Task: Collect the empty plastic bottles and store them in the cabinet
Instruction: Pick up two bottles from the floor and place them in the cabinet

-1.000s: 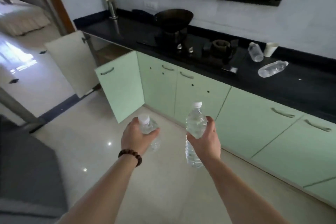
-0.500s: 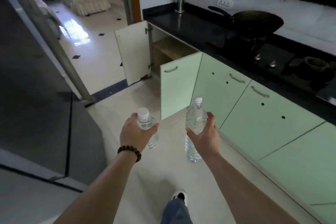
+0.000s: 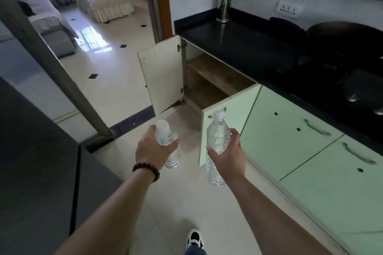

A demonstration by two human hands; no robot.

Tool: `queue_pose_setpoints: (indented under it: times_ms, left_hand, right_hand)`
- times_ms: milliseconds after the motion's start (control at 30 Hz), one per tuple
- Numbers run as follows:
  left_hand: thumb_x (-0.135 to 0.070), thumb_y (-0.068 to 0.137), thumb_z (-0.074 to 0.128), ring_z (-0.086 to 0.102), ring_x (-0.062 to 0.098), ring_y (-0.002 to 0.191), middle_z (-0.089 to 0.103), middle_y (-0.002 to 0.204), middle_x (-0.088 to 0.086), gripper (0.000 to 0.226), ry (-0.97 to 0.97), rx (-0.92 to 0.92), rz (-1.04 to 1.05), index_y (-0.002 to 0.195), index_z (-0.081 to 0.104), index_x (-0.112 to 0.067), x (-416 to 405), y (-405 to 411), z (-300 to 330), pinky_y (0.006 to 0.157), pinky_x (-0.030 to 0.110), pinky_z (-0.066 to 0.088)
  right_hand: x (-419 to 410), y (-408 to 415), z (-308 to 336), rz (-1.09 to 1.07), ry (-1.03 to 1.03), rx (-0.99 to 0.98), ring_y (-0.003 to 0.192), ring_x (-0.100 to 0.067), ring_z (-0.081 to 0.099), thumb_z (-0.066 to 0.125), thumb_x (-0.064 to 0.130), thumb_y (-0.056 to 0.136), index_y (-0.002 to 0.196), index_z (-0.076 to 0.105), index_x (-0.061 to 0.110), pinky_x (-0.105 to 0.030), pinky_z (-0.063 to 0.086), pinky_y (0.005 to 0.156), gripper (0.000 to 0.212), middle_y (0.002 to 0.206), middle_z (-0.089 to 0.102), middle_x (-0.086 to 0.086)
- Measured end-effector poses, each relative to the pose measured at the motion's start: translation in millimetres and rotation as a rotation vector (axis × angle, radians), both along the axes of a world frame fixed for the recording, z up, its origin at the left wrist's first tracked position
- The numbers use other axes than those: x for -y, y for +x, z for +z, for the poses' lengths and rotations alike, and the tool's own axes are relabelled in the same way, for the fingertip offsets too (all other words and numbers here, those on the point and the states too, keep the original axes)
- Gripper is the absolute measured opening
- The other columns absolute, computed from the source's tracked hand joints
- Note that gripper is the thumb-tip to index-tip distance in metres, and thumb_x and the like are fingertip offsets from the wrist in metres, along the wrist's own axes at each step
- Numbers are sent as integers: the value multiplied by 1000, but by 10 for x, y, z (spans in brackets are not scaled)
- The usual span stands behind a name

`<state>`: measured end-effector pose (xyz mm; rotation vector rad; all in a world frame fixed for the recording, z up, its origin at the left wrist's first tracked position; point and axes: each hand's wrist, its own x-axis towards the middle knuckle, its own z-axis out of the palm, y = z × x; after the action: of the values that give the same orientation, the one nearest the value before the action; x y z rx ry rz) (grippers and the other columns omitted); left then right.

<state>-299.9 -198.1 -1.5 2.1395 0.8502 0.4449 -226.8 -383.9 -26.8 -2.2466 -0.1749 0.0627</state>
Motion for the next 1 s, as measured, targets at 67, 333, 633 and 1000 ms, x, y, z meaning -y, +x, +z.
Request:
queue_pose_setpoints:
  times_ms: [67,333,633,1000]
  left_hand:
    - [-43,67,82,56,16,84,58,89,-8,48,2,12,-3,97,46,-31,-224,330,65,73,27,41]
    - [-45,65,82,61,19,88,63,95,-3,56,-43,33,-45,108,53,-22,-968,1373,36,79,35,51]
    - [-46,63,83,60,19,89,62,95,-6,57,-133,-2,-223,106,54,-22,-2034,2752,-265,82,37,52]
    - [-51,63,79,59,11,91,60,97,-14,60,-199,-66,-572,112,51,-32,-2985,4203,-413,83,40,54]
  right_hand:
    - [-237,288,79,6,-2,6,110,-25,57,74,40,76,138,28,20,-32,46,77,80,130,53,-1]
    - [-1005,1173,174,-27,68,-1,108,-20,57,75,39,76,135,30,22,-30,47,80,76,126,53,0]
    - [-2012,2142,-41,-245,21,-17,88,-8,52,76,40,74,134,32,22,-25,43,73,76,116,54,3]
    - [-2890,2949,-120,-550,-4,-104,97,-19,61,77,38,74,133,30,27,-33,51,76,76,121,57,4]
